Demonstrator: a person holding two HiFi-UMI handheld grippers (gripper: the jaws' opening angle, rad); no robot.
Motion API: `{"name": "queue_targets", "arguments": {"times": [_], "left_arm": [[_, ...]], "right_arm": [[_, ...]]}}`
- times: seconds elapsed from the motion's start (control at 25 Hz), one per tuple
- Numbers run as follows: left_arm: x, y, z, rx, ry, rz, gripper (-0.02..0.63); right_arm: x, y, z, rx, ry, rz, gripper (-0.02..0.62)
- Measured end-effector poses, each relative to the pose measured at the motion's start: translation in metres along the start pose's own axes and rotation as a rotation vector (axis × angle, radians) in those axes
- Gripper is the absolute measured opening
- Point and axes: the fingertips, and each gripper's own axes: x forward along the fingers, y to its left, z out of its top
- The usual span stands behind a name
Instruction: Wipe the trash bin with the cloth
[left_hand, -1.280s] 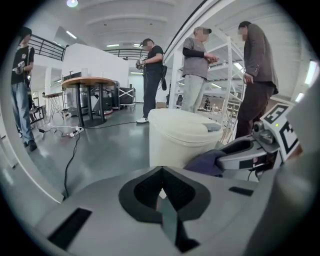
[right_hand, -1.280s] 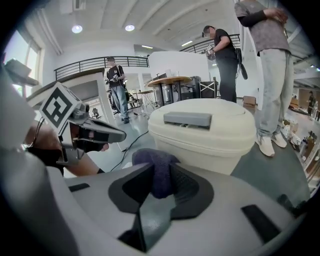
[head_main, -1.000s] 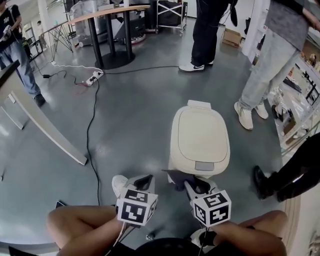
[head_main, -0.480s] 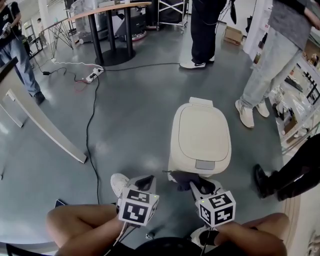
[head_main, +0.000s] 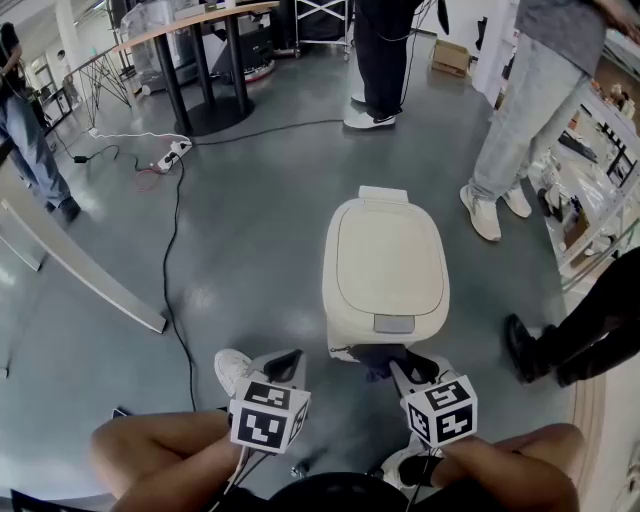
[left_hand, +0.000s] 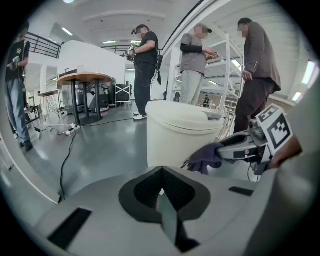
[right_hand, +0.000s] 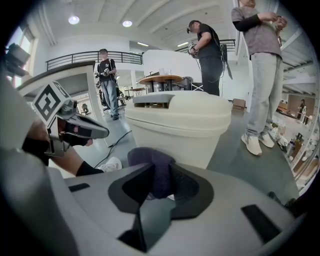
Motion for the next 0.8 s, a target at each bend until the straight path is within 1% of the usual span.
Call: {"name": "queue_targets", "arguments": {"times": [0.16,0.32,0.8], "left_arm": [[0.003,0.0,-0.003,0.009,0.011,0.002,0.0],[0.004,0.0,-0.008,0.01,0.028,0.007,0.0],[0.009,0.0,-0.01,0.023,0.036,0.015,0.0]], "right_arm": [[-0.002,-0.013,-0.008,0.016,0.004,-0.018,0.094],[-0.003,-0.023,-0.014,0.004,0.013,-0.043,0.094],[-0.005,-0.056,-0.03,-0.019,0.04,-0.125,0.094]]}}
